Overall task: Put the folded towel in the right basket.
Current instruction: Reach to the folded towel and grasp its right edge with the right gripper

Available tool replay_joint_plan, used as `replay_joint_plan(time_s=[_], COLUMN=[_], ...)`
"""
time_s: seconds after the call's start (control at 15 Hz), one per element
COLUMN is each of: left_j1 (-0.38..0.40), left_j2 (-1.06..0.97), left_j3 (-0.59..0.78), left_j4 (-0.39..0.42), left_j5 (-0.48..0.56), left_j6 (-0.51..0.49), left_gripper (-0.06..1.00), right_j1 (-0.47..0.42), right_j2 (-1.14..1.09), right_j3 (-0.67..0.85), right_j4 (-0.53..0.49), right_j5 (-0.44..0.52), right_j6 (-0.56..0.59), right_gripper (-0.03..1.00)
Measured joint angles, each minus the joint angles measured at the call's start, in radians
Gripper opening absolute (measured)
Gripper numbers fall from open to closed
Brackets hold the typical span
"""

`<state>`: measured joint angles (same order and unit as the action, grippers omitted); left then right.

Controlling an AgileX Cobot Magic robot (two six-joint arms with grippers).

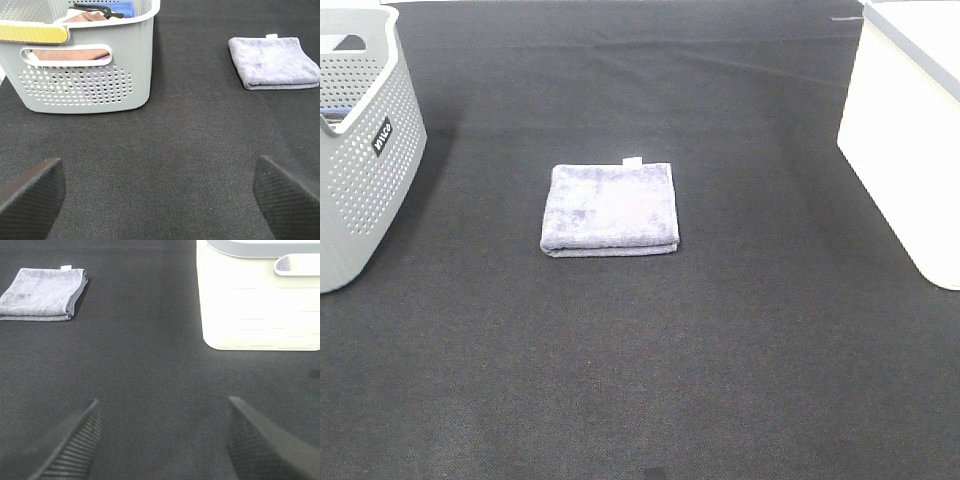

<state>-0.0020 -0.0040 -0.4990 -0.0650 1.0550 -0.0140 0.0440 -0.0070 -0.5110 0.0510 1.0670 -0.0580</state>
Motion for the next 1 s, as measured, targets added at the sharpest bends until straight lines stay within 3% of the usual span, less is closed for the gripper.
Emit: replay_joint_plan(time_s=[1.0], left_j1=[0.000], left_j2=[0.000], left_j3=[0.000], left_j4=[0.000], left_j5=[0.000], left_j6=[0.000], left_gripper=[0.97], right_j1=[0.000], right_j2=[0.000], right_j3=[0.000], right_j4=[0.000], right_j5=[0.000], right_j6=[0.000], right_gripper=[0.66])
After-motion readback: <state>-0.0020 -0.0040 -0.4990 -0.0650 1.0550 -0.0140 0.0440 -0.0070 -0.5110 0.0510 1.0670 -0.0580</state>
